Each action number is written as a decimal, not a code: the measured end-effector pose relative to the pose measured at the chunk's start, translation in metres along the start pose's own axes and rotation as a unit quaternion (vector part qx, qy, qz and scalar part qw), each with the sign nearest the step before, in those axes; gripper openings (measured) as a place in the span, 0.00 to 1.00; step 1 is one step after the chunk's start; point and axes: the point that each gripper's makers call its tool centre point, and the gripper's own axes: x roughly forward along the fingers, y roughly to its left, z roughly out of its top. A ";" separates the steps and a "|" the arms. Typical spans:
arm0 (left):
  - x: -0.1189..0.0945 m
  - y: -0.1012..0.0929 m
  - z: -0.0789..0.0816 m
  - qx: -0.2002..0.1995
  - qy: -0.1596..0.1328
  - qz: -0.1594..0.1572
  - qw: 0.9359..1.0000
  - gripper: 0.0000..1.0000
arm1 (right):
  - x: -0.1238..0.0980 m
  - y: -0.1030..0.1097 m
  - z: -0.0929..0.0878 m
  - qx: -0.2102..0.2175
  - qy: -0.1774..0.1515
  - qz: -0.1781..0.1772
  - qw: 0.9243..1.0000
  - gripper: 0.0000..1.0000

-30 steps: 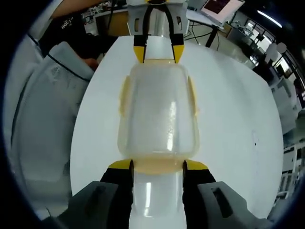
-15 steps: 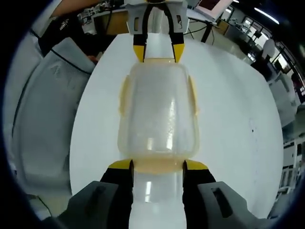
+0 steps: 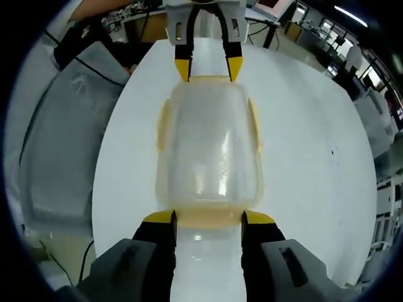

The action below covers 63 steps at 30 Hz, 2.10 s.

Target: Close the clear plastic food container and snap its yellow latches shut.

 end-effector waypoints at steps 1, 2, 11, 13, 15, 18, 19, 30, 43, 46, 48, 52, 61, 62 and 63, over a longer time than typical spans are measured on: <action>0.000 0.000 0.003 0.002 0.001 0.000 1.000 0.34 | 0.000 0.000 -0.003 0.000 0.001 0.001 1.000 0.37; 0.001 0.001 0.005 0.001 -0.001 0.001 1.000 0.34 | -0.001 0.001 -0.005 0.002 0.003 0.002 1.000 0.37; 0.014 0.004 0.025 -0.005 -0.006 -0.008 1.000 0.34 | -0.002 -0.003 -0.030 0.008 0.015 0.002 1.000 0.37; 0.015 0.003 0.028 -0.007 -0.006 -0.011 1.000 0.34 | -0.002 -0.002 -0.034 0.009 0.016 0.004 1.000 0.37; 0.017 0.001 0.031 -0.009 -0.009 -0.015 1.000 0.34 | -0.002 -0.001 -0.039 0.008 0.018 0.007 1.000 0.37; 0.022 0.001 0.035 -0.013 -0.013 -0.018 1.000 0.34 | -0.003 -0.001 -0.044 0.008 0.020 0.008 1.000 0.37; 0.022 0.000 0.037 -0.015 -0.014 -0.020 1.000 0.34 | -0.003 -0.001 -0.045 0.008 0.021 0.009 1.000 0.37; 0.026 -0.005 0.044 -0.019 0.000 -0.028 0.999 0.34 | -0.001 0.001 -0.055 0.004 0.028 0.018 0.999 0.37; 0.025 -0.011 0.047 -0.031 0.003 -0.038 0.999 0.34 | -0.003 0.006 -0.055 -0.007 0.031 0.020 0.999 0.37; 0.025 -0.013 0.048 -0.029 0.005 -0.039 0.999 0.34 | -0.003 0.009 -0.057 -0.010 0.038 0.019 0.999 0.37; 0.025 -0.014 0.048 -0.025 0.008 -0.037 0.999 0.34 | -0.003 0.009 -0.057 -0.009 0.038 0.018 0.999 0.37; 0.024 -0.014 0.048 -0.018 0.008 -0.032 0.999 0.34 | -0.007 0.012 -0.056 -0.005 0.034 0.014 0.999 0.37; 0.023 -0.019 0.048 -0.010 0.009 -0.031 0.999 0.34 | -0.004 0.019 -0.056 0.005 0.026 0.011 1.000 0.37; 0.023 -0.019 0.048 -0.010 0.009 -0.031 0.999 0.34 | -0.005 0.019 -0.056 0.005 0.025 0.012 1.000 0.37; 0.023 -0.020 0.047 -0.010 0.008 -0.031 0.999 0.34 | -0.005 0.019 -0.056 0.006 0.025 0.014 1.000 0.37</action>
